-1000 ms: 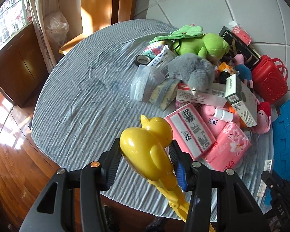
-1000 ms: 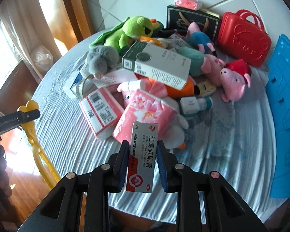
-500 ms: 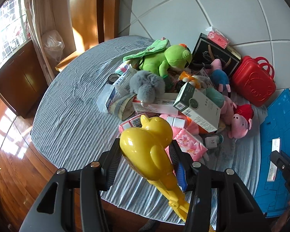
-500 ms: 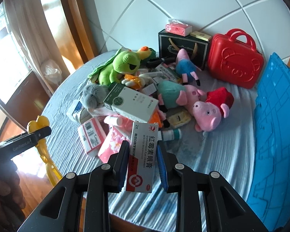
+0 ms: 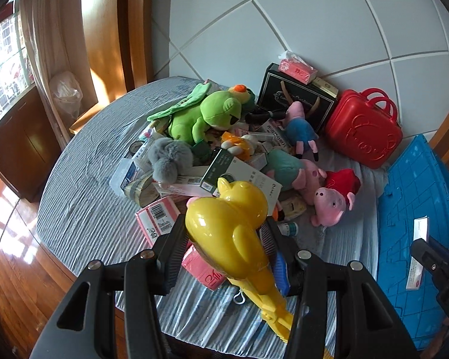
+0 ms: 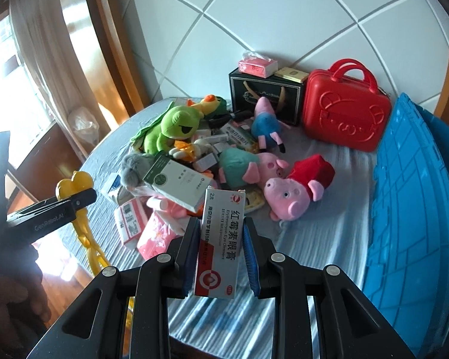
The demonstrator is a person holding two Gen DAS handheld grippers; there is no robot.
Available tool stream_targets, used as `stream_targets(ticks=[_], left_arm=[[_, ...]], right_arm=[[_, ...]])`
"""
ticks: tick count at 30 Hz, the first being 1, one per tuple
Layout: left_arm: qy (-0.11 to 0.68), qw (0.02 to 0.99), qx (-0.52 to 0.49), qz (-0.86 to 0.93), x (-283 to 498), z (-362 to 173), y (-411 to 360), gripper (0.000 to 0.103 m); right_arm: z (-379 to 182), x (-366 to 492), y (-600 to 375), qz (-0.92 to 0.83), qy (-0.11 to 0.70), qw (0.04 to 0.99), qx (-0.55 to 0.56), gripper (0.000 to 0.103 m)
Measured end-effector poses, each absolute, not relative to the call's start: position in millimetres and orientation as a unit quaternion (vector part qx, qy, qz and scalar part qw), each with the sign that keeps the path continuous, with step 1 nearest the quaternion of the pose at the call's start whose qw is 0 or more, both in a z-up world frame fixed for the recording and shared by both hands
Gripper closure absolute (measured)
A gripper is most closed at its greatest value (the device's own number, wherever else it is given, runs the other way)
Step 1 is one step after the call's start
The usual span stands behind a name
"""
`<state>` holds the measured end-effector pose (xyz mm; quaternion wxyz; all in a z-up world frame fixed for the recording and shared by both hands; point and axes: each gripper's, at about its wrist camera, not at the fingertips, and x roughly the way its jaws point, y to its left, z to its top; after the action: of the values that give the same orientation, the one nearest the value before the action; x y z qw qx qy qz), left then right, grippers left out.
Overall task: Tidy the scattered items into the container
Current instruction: 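Carry the duck scoop and medicine box over the blue crate with both tools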
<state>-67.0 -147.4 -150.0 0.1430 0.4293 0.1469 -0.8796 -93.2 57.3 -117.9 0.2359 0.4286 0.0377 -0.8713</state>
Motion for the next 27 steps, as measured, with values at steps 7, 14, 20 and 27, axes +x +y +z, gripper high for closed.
stream_targets(ticks=[7, 14, 20, 27], left_arm=[[0.104, 0.094, 0.426, -0.894, -94, -129, -121, 0.054], [0.074, 0.028, 0.417, -0.906, -123, -110, -95, 0.054], [0.060, -0.014, 0.415, -0.908, -139, -103, -64, 0.054], [0.036, -0.043, 0.408, -0.911, -145, -91, -8, 0.054]], right_arm=[[-104, -99, 76, -0.879, 0.016, 0.209, 0.428, 0.075], [-86, -106, 99, -0.894, -0.012, 0.153, 0.421, 0.075], [-76, -110, 123, -0.901, -0.022, 0.115, 0.418, 0.075], [-68, -110, 160, -0.906, -0.035, 0.099, 0.409, 0.075]])
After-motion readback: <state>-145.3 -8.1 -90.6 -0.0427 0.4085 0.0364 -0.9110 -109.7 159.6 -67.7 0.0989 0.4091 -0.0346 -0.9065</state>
